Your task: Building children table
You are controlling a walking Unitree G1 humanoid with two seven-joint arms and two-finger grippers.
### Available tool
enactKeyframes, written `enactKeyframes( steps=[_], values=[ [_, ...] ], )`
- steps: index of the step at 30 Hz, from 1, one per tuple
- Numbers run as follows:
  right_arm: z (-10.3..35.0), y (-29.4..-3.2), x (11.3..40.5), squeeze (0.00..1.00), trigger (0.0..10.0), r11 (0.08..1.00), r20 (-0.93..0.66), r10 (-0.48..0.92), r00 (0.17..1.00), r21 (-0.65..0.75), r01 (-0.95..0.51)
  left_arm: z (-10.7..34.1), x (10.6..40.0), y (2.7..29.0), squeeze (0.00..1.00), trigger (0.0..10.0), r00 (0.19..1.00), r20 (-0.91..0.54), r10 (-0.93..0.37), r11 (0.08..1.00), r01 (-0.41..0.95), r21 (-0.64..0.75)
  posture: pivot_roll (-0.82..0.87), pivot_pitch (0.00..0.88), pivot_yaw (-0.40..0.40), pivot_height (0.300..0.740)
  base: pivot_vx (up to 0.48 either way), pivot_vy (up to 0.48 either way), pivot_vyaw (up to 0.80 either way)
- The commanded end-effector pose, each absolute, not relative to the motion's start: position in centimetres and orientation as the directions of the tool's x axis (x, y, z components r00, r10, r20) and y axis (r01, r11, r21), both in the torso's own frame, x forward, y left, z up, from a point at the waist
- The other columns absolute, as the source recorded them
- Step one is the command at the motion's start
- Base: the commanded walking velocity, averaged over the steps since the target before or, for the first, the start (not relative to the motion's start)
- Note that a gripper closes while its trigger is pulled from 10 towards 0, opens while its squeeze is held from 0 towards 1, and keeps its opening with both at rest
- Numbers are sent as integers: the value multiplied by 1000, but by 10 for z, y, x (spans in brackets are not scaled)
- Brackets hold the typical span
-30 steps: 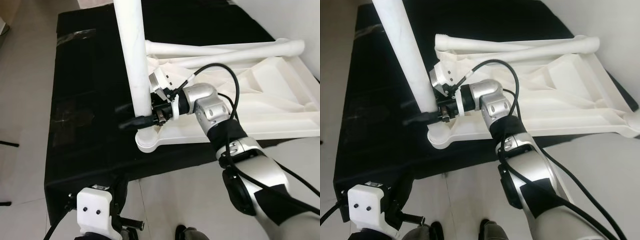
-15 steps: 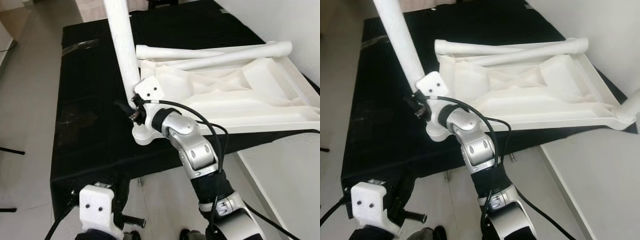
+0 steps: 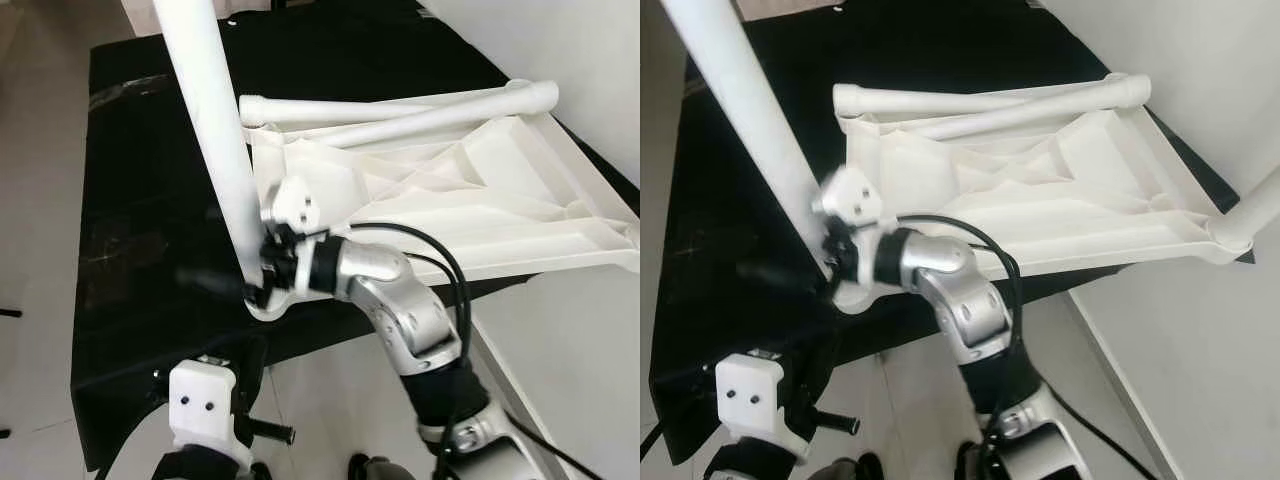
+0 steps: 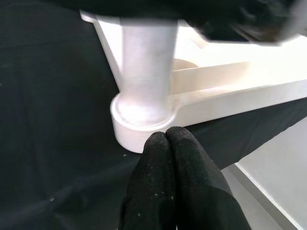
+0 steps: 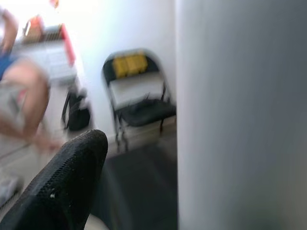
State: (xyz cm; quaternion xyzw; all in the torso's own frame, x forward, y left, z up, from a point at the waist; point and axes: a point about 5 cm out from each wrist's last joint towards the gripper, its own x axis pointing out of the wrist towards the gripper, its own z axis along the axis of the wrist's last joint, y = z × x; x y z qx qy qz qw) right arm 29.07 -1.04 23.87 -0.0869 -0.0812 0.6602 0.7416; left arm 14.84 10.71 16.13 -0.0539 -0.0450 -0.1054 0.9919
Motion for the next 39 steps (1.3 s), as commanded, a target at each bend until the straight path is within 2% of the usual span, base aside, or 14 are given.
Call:
enactKeyframes(
  steps=[1, 3, 4, 5, 6, 7, 8, 10, 11, 18, 24, 25, 30, 39],
  values=[
    [232, -7, 282, 1000, 10000, 0, -35, 999, 9, -267, -964, 154, 147, 109, 0, 10000, 978, 67, -196, 975, 202, -94, -9, 206, -10, 740, 0, 0, 0],
    [219, -35, 288, 1000, 10000, -65, -178, 984, -14, -284, -957, 154, 148, 108, 0, 10000, 978, 68, -198, 974, 204, -95, -10, 201, -13, 740, 0, 0, 0],
    [219, -35, 288, 1000, 10000, -65, -178, 984, -14, -284, -957, 154, 148, 108, 0, 10000, 978, 68, -198, 974, 204, -95, -10, 201, -13, 740, 0, 0, 0],
    [217, -48, 298, 969, 10000, -13, -216, 975, 53, -293, -956, 153, 148, 108, 0, 10000, 978, 68, -199, 974, 205, -95, -11, 199, -13, 740, 0, 0, 0],
    [217, -48, 298, 969, 10000, -13, -216, 975, 53, -293, -956, 153, 148, 108, 0, 10000, 978, 68, -199, 974, 205, -95, -11, 199, -13, 740, 0, 0, 0],
    [218, -50, 300, 714, 10000, 7, -212, 975, 71, -290, -957, 153, 148, 108, 0, 10000, 978, 68, -199, 974, 205, -94, -8, 194, -12, 740, 0, 0, 0],
    [220, -51, 301, 247, 10000, 21, -204, 975, 83, -285, -958, 153, 148, 108, 0, 10000, 978, 68, -199, 974, 205, -93, -7, 192, -11, 740, 0, 0, 0],
    [221, -51, 301, 247, 10000, 25, -199, 976, 83, -279, -960, 153, 148, 108, 0, 10000, 978, 67, -199, 974, 205, -92, -7, 192, -11, 740, 0, 0, 0],
    [221, -52, 302, 0, 10000, 30, -201, 976, 89, -278, -960, 153, 148, 108, 0, 10000, 977, 67, -201, 974, 207, -91, -7, 189, -7, 740, 0, 0, 0],
    [212, -63, 309, 0, 10000, 45, -276, 952, 132, -299, -953, 153, 149, 108, 0, 10000, 977, 69, -203, 974, 208, -90, -6, 188, -7, 740, 0, 0, 0],
    [204, -104, 319, 0, 10000, 17, -449, 879, 161, -307, -952, 153, 150, 108, 0, 10000, 977, 71, -202, 974, 208, -91, -7, 194, -8, 740, 0, 0, 0],
    [207, -118, 325, 0, 10000, 45, -473, 858, 199, -316, -948, 153, 150, 108, 0, 10000, 977, 71, -202, 974, 208, -92, -12, 197, -12, 740, 0, 0, 0],
    [217, -144, 333, 0, 10000, 97, -498, 828, 257, -324, -941, 154, 150, 108, 0, 10000, 977, 72, -203, 973, 209, -93, -13, 198, -12, 740, 0, 0, 0],
    [208, -173, 325, 0, 10000, 21, -649, 738, 183, -249, -968, 153, 151, 108, 0, 10000, 976, 71, -206, 973, 212, -95, -14, 198, -12, 740, 0, 0, 0]
  ],
)
